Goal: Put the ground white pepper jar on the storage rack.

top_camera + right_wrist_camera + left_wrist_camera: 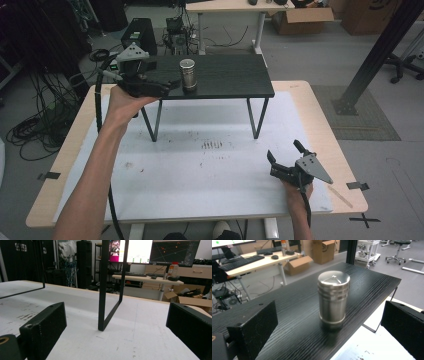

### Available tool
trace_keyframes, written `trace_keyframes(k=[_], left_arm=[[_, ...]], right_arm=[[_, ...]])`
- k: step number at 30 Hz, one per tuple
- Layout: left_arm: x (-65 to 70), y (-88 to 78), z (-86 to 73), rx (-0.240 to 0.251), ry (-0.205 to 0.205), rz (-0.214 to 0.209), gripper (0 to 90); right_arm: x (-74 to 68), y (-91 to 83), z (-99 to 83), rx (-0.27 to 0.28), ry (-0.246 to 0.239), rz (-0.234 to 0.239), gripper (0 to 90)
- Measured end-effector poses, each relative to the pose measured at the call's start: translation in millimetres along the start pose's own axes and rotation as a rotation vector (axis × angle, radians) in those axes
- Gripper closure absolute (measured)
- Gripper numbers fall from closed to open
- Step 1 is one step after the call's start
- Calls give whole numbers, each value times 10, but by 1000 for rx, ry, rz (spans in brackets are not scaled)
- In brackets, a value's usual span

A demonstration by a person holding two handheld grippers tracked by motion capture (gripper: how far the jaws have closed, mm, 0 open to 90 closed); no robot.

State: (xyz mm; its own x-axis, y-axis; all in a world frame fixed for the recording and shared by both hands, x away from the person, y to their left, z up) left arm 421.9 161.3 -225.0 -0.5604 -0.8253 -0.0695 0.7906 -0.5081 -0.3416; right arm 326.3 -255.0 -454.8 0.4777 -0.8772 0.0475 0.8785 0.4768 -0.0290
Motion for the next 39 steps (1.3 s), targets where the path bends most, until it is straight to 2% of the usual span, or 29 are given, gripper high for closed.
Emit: trace_keyframes(k=[8,16,24,27,32,39], left_arm=[[-37,-197,-161,29,-2,19,13],[-87,-364,-366,35,-1,39,13],[-114,-511,-537,62,18,60,11],[-129,-567,-630,76,21,58,11],[-172,-627,-823,91,24,79,10],[-235,-686,-1110,111,13,94,10]], right_arm=[[-3,0,0,1,-3,0,26],[-3,1,0,1,-4,0,25],[-5,1,0,0,-6,0,26],[-6,2,0,-1,-7,0,25],[-6,2,0,-1,-7,0,25],[-6,2,1,-1,-9,0,26]])
Point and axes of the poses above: each handheld gripper's, and its own axes: y roughly forward along the jaws, z roughly out of its top, x roughly to its right, the point moved 3 cm from there along y, roughly forward along the jaws, and after that the axes turned 7 degrees about z, right-handed, at the moved point
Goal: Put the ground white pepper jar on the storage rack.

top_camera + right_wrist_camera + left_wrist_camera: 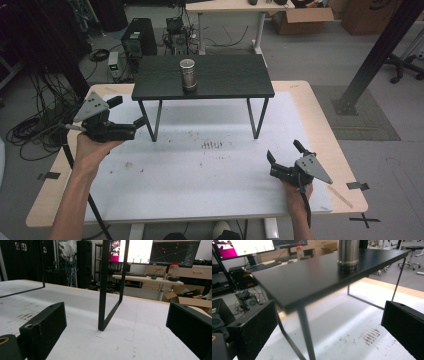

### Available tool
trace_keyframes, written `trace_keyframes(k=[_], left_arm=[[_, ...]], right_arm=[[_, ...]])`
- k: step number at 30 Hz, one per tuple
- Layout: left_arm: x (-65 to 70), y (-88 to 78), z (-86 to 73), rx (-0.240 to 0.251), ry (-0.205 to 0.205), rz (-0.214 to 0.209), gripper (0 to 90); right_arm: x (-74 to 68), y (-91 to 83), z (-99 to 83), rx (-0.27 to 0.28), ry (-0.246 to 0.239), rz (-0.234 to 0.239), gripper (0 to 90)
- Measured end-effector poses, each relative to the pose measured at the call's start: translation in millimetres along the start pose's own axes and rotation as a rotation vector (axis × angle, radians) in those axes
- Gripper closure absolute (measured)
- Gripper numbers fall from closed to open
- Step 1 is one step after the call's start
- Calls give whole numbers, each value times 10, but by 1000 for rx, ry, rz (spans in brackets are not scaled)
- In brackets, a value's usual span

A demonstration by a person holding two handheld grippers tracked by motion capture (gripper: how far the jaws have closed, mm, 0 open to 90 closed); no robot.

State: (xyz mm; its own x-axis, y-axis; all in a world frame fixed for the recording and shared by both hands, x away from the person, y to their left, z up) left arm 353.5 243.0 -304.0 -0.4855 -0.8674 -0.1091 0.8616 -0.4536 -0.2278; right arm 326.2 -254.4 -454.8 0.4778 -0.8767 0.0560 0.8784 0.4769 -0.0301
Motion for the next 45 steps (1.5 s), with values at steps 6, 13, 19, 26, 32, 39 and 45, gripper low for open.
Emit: trace_keyframes(k=[6,13,19,26,32,39,45], left_arm=[[-63,-72,-303,4,-22,21,10],[-142,-123,-676,0,-50,63,12],[-218,-202,-924,11,-77,94,12],[-293,-304,-1223,44,-118,141,15],[-332,-380,-1441,82,-130,176,15],[-335,-427,-1586,121,-123,190,15],[-336,-460,-1665,142,-133,206,15]], right_arm=[[0,2,0,-2,2,0,26],[-1,0,0,-1,0,0,26],[0,1,0,-1,0,0,26],[-3,-2,0,2,-2,-1,25],[-4,-4,0,3,-2,-1,25],[-5,-4,0,4,-3,-1,26],[-6,-3,0,2,-2,0,25]])
Point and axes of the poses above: each handheld gripper's, and its own axes: y roughly forward along the jaws, z roughly out of its top, x roughly to its right, the point moved 3 cm from there along y, roughly forward along the jaws, and after that the axes turned 7 degrees about z, right-handed, at the moved point
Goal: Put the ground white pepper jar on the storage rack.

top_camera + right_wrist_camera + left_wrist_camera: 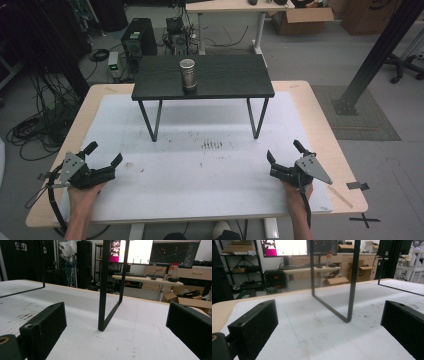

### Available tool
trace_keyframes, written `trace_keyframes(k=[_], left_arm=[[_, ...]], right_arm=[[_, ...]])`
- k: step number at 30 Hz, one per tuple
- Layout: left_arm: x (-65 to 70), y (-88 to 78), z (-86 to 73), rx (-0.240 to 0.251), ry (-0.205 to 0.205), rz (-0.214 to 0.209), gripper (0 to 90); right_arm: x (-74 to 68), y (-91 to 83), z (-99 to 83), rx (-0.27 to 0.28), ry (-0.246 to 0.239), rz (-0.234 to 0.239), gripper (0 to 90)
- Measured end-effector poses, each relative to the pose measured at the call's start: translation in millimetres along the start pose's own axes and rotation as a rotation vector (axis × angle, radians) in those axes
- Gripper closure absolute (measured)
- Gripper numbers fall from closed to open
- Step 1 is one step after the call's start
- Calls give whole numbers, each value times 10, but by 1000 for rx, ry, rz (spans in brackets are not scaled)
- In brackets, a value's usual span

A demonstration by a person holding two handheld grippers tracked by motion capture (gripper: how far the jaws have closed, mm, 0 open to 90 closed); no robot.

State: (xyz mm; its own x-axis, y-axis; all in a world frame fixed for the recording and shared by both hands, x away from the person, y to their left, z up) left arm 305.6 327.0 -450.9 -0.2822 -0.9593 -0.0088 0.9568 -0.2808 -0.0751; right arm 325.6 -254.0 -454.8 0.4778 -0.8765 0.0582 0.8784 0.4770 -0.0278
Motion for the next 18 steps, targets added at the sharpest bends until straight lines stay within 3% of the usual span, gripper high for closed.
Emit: trace_keyframes(k=[2,18], left_arm=[[-5,1,-26,-10,-3,0,15],[-1,-67,-42,59,-1,6,14]], right_arm=[[-1,1,0,0,-1,0,25],[-2,1,0,-2,-5,0,26]])
Point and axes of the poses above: each handheld gripper's, and its own axes: y roughly forward along the jaws, z roughly out of its top, x roughly to its right, the point moved 3 cm from there along y, roughly forward along the jaws, and after that the axes turned 7 degrees about z, right-handed, at the moved point
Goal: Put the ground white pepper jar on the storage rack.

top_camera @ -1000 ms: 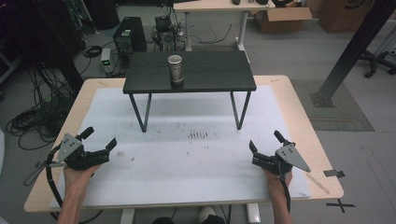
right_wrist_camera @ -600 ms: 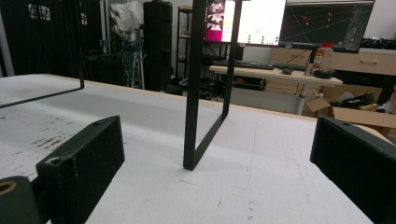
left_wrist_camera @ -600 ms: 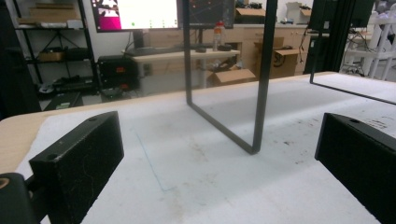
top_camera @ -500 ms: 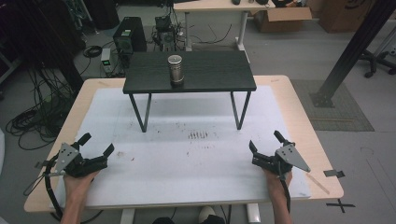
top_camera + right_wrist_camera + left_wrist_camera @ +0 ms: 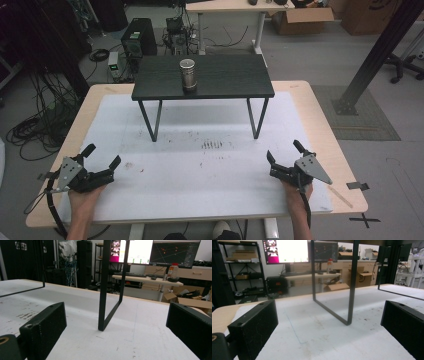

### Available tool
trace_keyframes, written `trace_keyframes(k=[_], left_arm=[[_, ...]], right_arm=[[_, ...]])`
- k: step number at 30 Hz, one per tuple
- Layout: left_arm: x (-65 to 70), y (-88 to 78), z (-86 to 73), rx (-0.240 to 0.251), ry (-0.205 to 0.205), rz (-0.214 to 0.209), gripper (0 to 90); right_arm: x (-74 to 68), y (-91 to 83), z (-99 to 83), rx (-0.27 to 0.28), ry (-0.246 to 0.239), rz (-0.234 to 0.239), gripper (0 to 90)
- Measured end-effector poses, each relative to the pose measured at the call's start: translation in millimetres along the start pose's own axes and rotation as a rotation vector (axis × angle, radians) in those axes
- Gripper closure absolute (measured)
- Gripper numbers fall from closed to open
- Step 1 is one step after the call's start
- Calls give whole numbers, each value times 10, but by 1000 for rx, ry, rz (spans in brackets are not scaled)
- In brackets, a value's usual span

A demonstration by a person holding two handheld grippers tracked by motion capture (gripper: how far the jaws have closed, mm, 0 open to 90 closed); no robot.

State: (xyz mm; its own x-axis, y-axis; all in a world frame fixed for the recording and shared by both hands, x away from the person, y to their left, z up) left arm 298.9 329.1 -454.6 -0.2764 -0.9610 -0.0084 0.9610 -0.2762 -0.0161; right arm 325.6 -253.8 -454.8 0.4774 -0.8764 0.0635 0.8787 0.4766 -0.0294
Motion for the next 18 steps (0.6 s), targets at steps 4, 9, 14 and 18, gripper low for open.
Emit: trace_keyframes(k=[4,9,14,18], left_arm=[[3,5,0,-5,4,-1,15],[3,-1,-1,0,3,0,12],[2,-1,-1,1,1,0,7],[2,-2,-1,1,1,1,6]], right_arm=[[1,1,0,-1,2,0,25],[1,0,-1,-1,3,-1,26],[1,0,-1,-1,2,-2,25],[2,0,-1,-1,3,-1,25]])
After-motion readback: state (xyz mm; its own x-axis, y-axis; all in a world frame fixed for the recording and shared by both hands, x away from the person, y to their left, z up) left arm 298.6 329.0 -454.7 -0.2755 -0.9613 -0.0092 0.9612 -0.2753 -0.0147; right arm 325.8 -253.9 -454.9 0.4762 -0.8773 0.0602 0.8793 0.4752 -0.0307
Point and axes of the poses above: each handheld gripper's, and its own axes: y roughly forward along the jaws, z roughly out of its top, x roughly to its right, the point moved 3 cm from there along y, roughly forward along the jaws, and after that the axes turned 7 degrees about z, right-handed, at the moved point
